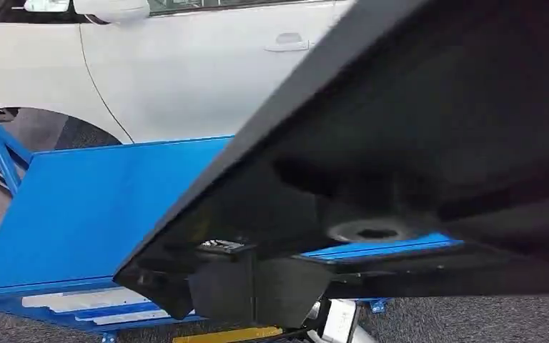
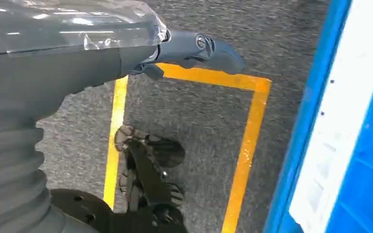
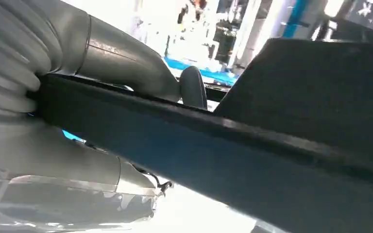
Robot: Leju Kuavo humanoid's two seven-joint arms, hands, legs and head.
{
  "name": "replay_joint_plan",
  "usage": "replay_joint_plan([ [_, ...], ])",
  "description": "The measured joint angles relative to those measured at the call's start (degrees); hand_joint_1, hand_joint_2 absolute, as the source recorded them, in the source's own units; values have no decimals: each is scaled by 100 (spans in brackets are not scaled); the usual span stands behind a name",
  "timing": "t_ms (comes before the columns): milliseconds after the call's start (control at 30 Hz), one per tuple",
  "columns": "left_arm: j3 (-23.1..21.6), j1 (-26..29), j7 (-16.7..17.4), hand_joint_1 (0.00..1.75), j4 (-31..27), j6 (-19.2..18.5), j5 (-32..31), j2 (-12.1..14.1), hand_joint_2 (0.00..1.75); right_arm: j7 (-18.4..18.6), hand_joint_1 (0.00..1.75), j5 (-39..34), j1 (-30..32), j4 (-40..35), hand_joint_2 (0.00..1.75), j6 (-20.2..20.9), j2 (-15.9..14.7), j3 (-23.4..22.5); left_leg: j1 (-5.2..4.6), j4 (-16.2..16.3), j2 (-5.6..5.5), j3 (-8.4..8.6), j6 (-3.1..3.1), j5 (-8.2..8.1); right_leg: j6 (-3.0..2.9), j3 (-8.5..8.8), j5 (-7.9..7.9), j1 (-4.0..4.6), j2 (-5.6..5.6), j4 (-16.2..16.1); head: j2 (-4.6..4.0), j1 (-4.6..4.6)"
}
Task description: Take the parts from the cabinet and place them on the table.
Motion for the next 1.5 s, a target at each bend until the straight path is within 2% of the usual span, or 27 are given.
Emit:
replay_joint_plan([
  [33,7,-8,18,0,0,27,-9,2,175,0,175,-15,-39,29,175,-9,-4,44,-2,-340,-2,158,29,-29,21,-13,9,6,0,13,0,0],
  [167,29,17,184,0,0,127,-79,2,175,4,175,-221,-134,180,175,166,-29,125,-67,-326,-17,74,176,114,186,-63,115,18,8,0,0,0],
  [200,33,20,226,0,0,147,-85,-4,175,4,175,-265,-141,204,175,208,-37,125,-7,-388,2,43,231,197,226,-93,85,31,14,23,0,0],
  [267,35,3,300,0,0,173,-122,-4,175,2,175,-367,-168,236,175,276,-50,127,-16,-399,17,-73,314,297,257,-267,-382,-4,14,389,0,0],
  [333,50,10,368,0,0,223,-140,-4,175,2,175,-450,-174,280,175,324,-59,118,-26,-395,24,-217,326,394,290,-549,-979,-16,14,1278,0,0],
  [367,68,13,391,0,0,245,-155,-2,175,2,175,-463,-176,306,175,350,-66,108,-32,-389,27,-295,322,446,301,-620,-1114,-16,14,1626,0,0],
  [433,90,19,426,0,0,252,-175,-4,175,2,175,-476,-178,350,175,380,-74,86,-34,-374,29,-436,309,543,301,-411,-924,-15,13,1583,0,0],
  [500,116,18,426,0,0,258,-184,-4,175,2,175,-500,-208,378,175,463,-74,75,-34,-342,23,-562,278,631,262,216,-540,-14,13,726,0,0],
  [533,129,16,426,0,0,269,-195,-4,175,2,175,-514,-250,396,175,512,-72,75,-33,-315,20,-607,251,676,222,609,-514,-9,14,174,0,0],
  [567,131,21,426,0,0,273,-199,-4,175,2,175,-514,-288,409,175,533,-59,75,-57,-302,14,-653,211,711,205,768,-649,36,12,-177,0,0],
  [700,162,44,424,0,0,293,-254,15,175,6,175,-540,-348,474,175,564,-35,75,-54,-405,14,-644,62,928,71,642,-445,30,13,-153,0,2],
  [733,168,45,424,0,0,300,-282,46,175,13,175,-553,-374,499,175,564,-2,77,-28,-319,-29,-731,43,821,27,571,-344,-3,-32,-179,0,0],
  [767,166,59,429,0,0,306,-306,35,175,28,175,-568,-394,514,175,564,24,79,-42,-99,-14,-821,12,458,-40,483,-263,2,-17,-211,0,0],
  [833,173,59,437,0,0,326,-304,59,175,63,175,-597,-415,540,175,549,63,77,-32,708,-9,-992,-46,-276,-55,325,-130,25,-19,-207,0,0],
  [867,175,54,437,0,0,328,-304,61,175,90,175,-610,-418,553,175,549,68,79,-30,1094,-8,-1039,-67,-437,-54,243,-67,33,-29,-195,0,0],
  [933,175,53,450,0,0,324,-312,61,175,144,175,-640,-435,588,175,549,80,79,-20,1380,-6,-932,-83,-210,-40,61,42,40,-38,-155,0,0],
  [1000,175,50,479,0,0,317,-328,61,175,195,175,-656,-459,614,175,549,107,79,-7,808,-5,-388,-73,160,-13,-125,146,40,-37,-99,0,0],
  [1033,177,39,488,0,0,311,-343,61,175,203,175,-664,-478,627,175,549,129,79,-4,295,-5,25,-56,153,9,-186,194,41,-33,-67,0,0],
  [1067,177,17,501,0,-2,302,-350,61,175,208,175,-675,-490,627,175,551,153,77,-27,-263,-8,412,-25,-115,43,-235,225,69,-29,-42,0,-2],
  [1100,181,1,505,0,-4,293,-350,63,175,216,175,-702,-507,627,175,562,170,77,-50,-491,-35,519,78,-181,78,-230,270,66,-34,-32,2,0],
  [1200,212,14,538,0,-4,293,-350,57,175,260,175,-752,-522,654,175,614,194,79,-75,-496,-20,393,199,-51,179,-251,432,52,-31,-77,0,0],
  [1233,234,31,542,0,-2,293,-347,33,175,273,175,-752,-524,669,175,634,190,79,-29,-520,19,340,244,34,210,-301,379,38,-9,-47,0,0],
  [1333,284,31,544,0,0,330,-343,28,175,299,175,-783,-526,713,175,682,190,86,-46,-512,41,72,327,263,273,-650,-695,5,1,970,0,0],
  [1367,295,32,547,0,0,332,-343,24,175,299,175,-807,-526,730,175,684,186,86,-51,-504,46,-35,329,336,284,-753,-906,2,2,1412,0,0],
  [1400,306,36,549,0,0,339,-343,20,175,299,175,-831,-523,743,175,684,183,86,-52,-492,47,-150,323,413,289,-789,-942,2,3,1740,0,0],
  [1433,313,42,562,0,0,346,-352,11,175,299,175,-850,-518,763,175,686,175,86,-52,-480,48,-258,317,480,289,-704,-791,2,2,1809,0,0],
  [1500,315,54,582,0,0,350,-372,-18,175,299,175,-868,-513,796,175,689,155,86,-51,-443,49,-450,290,606,258,-182,-341,3,2,1267,0,0],
])
